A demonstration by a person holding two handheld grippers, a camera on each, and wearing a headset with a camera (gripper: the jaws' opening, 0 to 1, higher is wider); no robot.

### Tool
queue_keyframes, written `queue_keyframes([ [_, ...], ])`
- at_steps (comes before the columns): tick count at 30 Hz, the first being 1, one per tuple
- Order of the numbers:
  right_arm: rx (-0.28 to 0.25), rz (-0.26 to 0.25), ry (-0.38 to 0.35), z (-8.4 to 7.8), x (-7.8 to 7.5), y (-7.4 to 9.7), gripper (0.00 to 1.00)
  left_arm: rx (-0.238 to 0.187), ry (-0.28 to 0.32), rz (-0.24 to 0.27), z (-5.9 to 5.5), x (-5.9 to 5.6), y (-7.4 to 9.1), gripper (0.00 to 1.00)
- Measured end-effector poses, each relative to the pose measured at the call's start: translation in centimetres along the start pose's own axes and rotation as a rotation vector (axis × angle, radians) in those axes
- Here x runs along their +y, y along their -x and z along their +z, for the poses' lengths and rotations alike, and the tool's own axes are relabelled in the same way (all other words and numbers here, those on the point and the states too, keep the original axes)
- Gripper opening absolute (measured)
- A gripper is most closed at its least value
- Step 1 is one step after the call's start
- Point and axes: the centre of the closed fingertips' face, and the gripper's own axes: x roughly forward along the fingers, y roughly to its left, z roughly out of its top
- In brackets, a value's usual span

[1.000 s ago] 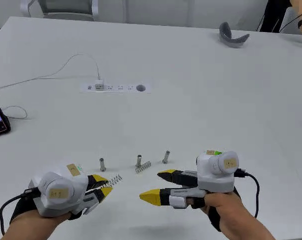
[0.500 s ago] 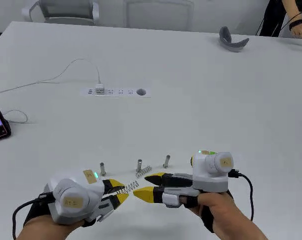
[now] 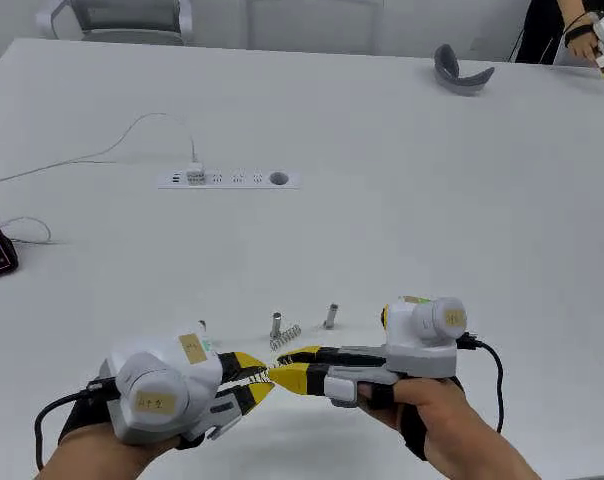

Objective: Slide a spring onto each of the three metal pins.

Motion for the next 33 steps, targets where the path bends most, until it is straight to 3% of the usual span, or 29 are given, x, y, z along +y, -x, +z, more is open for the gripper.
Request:
queue_keyframes([
  [10, -0.027, 0.048, -0.047, 0.7, 0.6, 0.4, 0.12, 0.003, -0.018, -0.018, 0.2, -0.1, 0.0, 0.10],
  [17, 0.013, 0.053, 0.036, 2.0, 1.4, 0.5, 0.12, -0.017, -0.028, -0.021, 1.2, 0.4, 0.4, 0.10],
  [22, 0.131, 0.053, 0.174, 2.4, 2.0, 0.5, 0.12, -0.031, -0.031, -0.031, 1.7, 0.5, 0.4, 0.10],
  [33, 0.447, 0.088, 0.492, 2.2, 3.5, 1.1, 0.12, -0.073, -0.030, -0.082, 3.1, -0.3, 0.4, 0.10],
])
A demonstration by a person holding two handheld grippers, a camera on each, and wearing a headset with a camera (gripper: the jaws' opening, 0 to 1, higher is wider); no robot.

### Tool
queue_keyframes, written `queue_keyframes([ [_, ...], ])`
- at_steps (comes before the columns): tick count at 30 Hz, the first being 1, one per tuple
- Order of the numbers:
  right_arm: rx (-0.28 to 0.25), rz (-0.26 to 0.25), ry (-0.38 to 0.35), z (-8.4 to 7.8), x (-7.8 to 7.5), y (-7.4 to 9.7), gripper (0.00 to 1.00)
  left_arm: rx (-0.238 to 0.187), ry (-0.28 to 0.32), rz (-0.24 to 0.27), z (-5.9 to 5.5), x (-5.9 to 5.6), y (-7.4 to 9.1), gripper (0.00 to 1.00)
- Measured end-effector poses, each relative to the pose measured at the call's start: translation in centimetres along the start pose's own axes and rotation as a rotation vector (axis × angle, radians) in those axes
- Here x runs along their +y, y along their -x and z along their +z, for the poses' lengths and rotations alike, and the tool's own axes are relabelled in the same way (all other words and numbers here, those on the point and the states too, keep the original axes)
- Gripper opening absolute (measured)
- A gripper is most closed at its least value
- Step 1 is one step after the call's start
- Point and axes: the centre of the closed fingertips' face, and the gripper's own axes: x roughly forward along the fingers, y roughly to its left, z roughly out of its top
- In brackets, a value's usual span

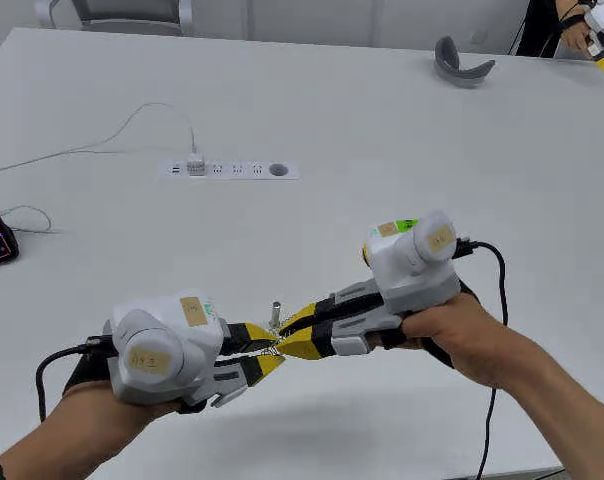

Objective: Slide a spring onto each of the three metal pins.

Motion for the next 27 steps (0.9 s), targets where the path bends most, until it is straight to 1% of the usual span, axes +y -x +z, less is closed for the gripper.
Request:
queue_keyframes([
  [2, 0.044, 0.011, 0.045, 0.0, 0.1, 0.1, 0.12, -0.007, 0.001, -0.011, 0.2, -0.1, 0.0, 0.10],
  [5, 0.129, 0.037, 0.130, -0.2, 0.4, 0.2, 0.12, -0.024, 0.005, -0.033, 0.6, -0.4, 0.0, 0.10],
  [9, 0.214, 0.055, 0.220, -0.2, 0.6, 0.4, 0.12, -0.045, 0.020, -0.050, 1.0, -0.4, 0.0, 0.10],
  [10, 0.241, 0.055, 0.253, -0.2, 0.5, 0.4, 0.12, -0.049, 0.022, -0.054, 1.2, -0.5, 0.0, 0.10],
  [12, 0.283, 0.064, 0.283, -0.5, 0.6, 0.3, 0.12, -0.059, 0.023, -0.058, 1.5, -0.5, -0.1, 0.10],
  [13, 0.300, 0.067, 0.299, -0.6, 0.6, 0.2, 0.12, -0.040, -0.002, -0.064, 1.4, -0.6, -0.2, 0.10],
  [16, 0.310, 0.075, 0.313, -0.8, 0.7, 0.2, 0.12, -0.041, 0.006, -0.069, 1.2, -0.7, -0.3, 0.10],
  [22, 0.300, 0.081, 0.323, -0.9, 0.8, 0.1, 0.12, -0.051, 0.025, -0.072, 1.0, -0.7, -0.1, 0.10],
  [25, 0.306, 0.085, 0.324, -1.2, 0.8, -0.2, 0.12, -0.049, 0.023, -0.074, 0.7, -1.0, -0.2, 0.10],
  [27, 0.309, 0.082, 0.327, -1.3, 0.7, -0.4, 0.12, -0.047, 0.027, -0.068, 0.5, -0.9, -0.2, 0.11],
])
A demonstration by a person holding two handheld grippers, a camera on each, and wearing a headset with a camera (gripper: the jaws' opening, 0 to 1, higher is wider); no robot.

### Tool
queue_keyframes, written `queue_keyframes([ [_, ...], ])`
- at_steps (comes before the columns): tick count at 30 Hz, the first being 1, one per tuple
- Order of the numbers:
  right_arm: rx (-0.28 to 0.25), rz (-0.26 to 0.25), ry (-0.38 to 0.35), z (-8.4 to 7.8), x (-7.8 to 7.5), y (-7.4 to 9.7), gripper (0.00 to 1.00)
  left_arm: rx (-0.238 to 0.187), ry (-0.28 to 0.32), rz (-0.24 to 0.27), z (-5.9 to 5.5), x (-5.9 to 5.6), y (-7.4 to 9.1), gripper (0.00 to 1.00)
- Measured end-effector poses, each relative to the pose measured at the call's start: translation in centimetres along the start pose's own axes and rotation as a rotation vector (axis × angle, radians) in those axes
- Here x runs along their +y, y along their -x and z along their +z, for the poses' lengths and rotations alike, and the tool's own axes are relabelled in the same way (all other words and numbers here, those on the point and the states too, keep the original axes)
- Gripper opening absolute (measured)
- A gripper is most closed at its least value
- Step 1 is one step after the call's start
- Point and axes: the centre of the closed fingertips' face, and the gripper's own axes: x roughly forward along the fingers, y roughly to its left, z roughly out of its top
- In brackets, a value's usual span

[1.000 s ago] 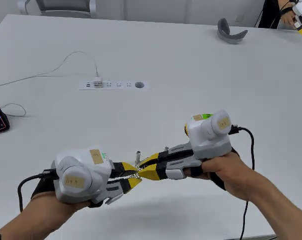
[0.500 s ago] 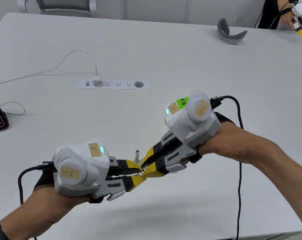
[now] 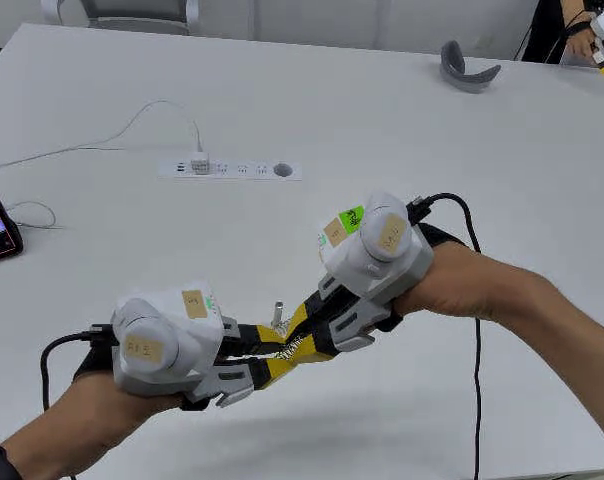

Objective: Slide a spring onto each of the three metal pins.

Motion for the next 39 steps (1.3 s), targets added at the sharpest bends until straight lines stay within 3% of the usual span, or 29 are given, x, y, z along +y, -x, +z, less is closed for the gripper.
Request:
queue_keyframes([
  [5, 0.003, -0.014, -0.006, -0.1, -0.5, -0.6, 0.12, -0.003, 0.036, 0.028, -0.6, 0.5, 0.5, 0.13],
  [12, -0.017, -0.022, -0.016, 0.5, -0.8, -0.9, 0.12, 0.010, 0.092, 0.081, -2.4, 1.4, 2.0, 0.23],
  [25, 0.030, -0.029, -0.018, -0.3, -2.2, -2.0, 0.12, 0.041, 0.184, 0.226, -6.4, 3.9, 5.7, 0.32],
  [39, 0.082, -0.080, -0.038, -1.2, -5.7, -3.8, 0.12, 0.060, 0.280, 0.369, -9.8, 6.4, 9.0, 0.44],
])
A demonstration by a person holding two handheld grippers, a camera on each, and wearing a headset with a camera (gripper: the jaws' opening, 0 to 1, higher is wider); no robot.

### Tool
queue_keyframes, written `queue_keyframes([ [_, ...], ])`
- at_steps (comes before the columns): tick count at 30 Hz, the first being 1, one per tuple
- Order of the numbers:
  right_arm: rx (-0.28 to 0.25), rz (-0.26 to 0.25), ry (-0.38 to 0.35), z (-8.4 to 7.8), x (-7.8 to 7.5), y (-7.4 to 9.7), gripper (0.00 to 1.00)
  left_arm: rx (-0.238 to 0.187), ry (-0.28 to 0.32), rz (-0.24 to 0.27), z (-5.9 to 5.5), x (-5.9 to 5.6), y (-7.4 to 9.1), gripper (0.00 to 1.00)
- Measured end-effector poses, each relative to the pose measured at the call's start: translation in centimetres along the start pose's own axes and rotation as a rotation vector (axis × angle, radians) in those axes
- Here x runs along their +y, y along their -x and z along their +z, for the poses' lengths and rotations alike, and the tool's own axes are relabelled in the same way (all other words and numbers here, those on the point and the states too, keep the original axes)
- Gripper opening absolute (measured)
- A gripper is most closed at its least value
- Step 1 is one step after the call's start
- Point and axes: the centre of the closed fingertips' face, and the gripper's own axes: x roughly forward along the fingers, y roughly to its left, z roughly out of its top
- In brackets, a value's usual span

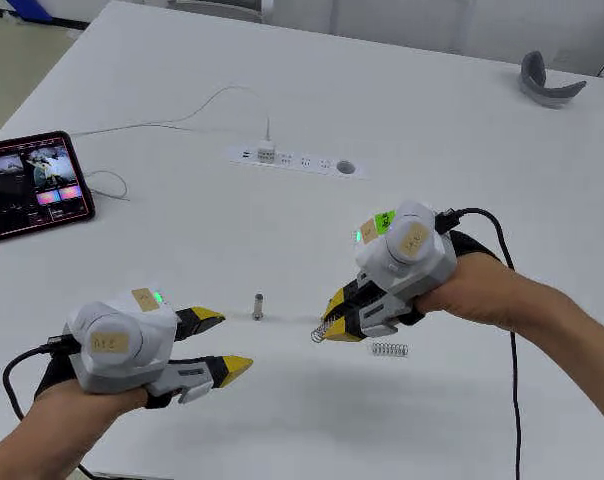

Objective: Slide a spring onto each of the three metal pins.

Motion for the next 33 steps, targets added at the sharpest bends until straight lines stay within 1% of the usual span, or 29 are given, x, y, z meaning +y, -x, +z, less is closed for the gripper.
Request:
queue_keyframes([
  [4, 0.011, -0.005, 0.000, -0.2, -1.0, -0.7, 0.12, 0.001, 0.029, 0.034, -0.7, 1.1, 0.6, 0.46],
  [9, 0.014, -0.008, -0.014, -0.2, -2.3, -1.4, 0.12, 0.012, 0.055, 0.062, -1.8, 2.0, 1.4, 0.50],
  [12, 0.024, -0.009, -0.011, -0.2, -2.8, -1.9, 0.12, 0.020, 0.074, 0.081, -2.4, 2.5, 1.7, 0.53],
  [14, 0.027, -0.006, -0.006, -0.2, -3.2, -2.3, 0.12, 0.018, 0.092, 0.094, -2.7, 2.8, 2.0, 0.56],
  [16, 0.030, -0.002, 0.000, -0.1, -3.4, -2.6, 0.12, 0.016, 0.104, 0.100, -2.9, 3.0, 2.3, 0.57],
  [19, 0.038, 0.000, 0.003, -0.1, -4.1, -3.3, 0.12, 0.019, 0.120, 0.111, -3.6, 3.3, 2.7, 0.58],
  [21, 0.041, 0.000, 0.007, 0.0, -4.4, -3.5, 0.12, 0.020, 0.125, 0.117, -3.7, 3.4, 3.0, 0.58],
  [27, 0.047, -0.002, 0.022, 0.9, -5.5, -4.3, 0.12, 0.028, 0.150, 0.142, -4.7, 4.1, 4.0, 0.60],
  [33, 0.046, -0.011, 0.036, 1.8, -6.4, -5.1, 0.12, 0.030, 0.170, 0.153, -5.2, 4.3, 4.5, 0.62],
])
